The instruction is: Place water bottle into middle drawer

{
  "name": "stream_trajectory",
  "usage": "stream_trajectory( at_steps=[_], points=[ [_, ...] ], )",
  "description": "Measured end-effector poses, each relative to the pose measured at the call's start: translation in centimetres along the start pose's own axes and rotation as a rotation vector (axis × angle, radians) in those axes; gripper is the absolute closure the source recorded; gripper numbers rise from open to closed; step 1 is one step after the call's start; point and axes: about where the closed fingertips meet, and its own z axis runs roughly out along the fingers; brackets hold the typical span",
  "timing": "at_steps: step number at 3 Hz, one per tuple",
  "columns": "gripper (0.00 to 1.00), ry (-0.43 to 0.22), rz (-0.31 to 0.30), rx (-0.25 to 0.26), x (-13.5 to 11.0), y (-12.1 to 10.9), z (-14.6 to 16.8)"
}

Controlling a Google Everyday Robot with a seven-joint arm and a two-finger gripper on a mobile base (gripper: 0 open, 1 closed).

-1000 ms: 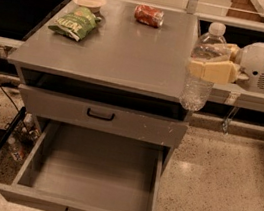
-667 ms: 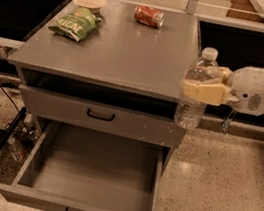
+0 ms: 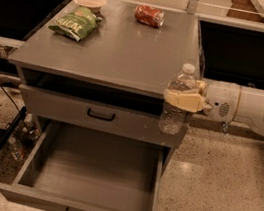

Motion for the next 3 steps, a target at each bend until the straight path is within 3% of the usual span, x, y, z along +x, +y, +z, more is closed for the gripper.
stream_trajectory(
  at_steps=[3],
  points=[
    [1.0,-0.056,0.035,-0.006,1.7,1.6,-0.5]
  ],
)
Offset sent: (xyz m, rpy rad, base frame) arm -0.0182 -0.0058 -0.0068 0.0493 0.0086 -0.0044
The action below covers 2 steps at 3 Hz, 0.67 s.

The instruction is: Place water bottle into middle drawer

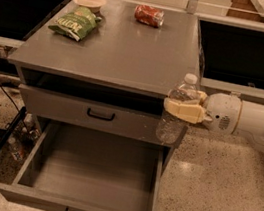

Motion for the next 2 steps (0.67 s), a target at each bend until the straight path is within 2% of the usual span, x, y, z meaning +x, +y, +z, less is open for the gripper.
stream_trajectory(
  at_steps=[1,2],
  points=[
    [1.0,-0.038,0.05,0.004,2.6,0.7,-0.3],
    [1.0,-0.035,0.093,-0.011,5.2,1.1,0.3]
  ],
)
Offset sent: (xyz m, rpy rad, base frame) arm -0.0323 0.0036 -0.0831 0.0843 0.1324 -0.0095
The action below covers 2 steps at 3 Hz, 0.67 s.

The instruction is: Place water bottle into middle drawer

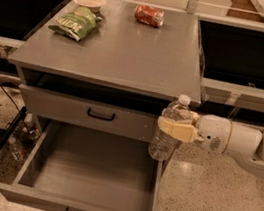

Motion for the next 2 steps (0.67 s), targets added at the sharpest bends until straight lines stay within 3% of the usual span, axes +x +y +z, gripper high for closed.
stream_trajectory(
  at_steps=[2],
  points=[
    [1.0,0.067,0.066,-0.044,4.7,-1.0,2.0]
  ],
)
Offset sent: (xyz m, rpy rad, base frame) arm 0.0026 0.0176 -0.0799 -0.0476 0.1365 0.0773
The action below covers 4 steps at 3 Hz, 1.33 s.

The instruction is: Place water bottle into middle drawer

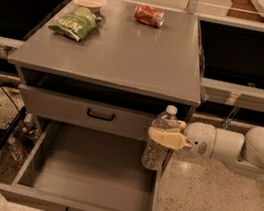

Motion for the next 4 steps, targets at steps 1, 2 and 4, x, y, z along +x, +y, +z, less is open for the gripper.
stream_trajectory(
  at_steps=[1,2,4],
  points=[
    [1.0,0.005,0.003,-0.003,0.3,-0.1,0.2],
    [1.0,0.022,-0.046,0.047,0.7,-0.2,0.6],
    [1.0,0.089,-0.143,0.175,2.5,-0.9,1.2]
  ],
)
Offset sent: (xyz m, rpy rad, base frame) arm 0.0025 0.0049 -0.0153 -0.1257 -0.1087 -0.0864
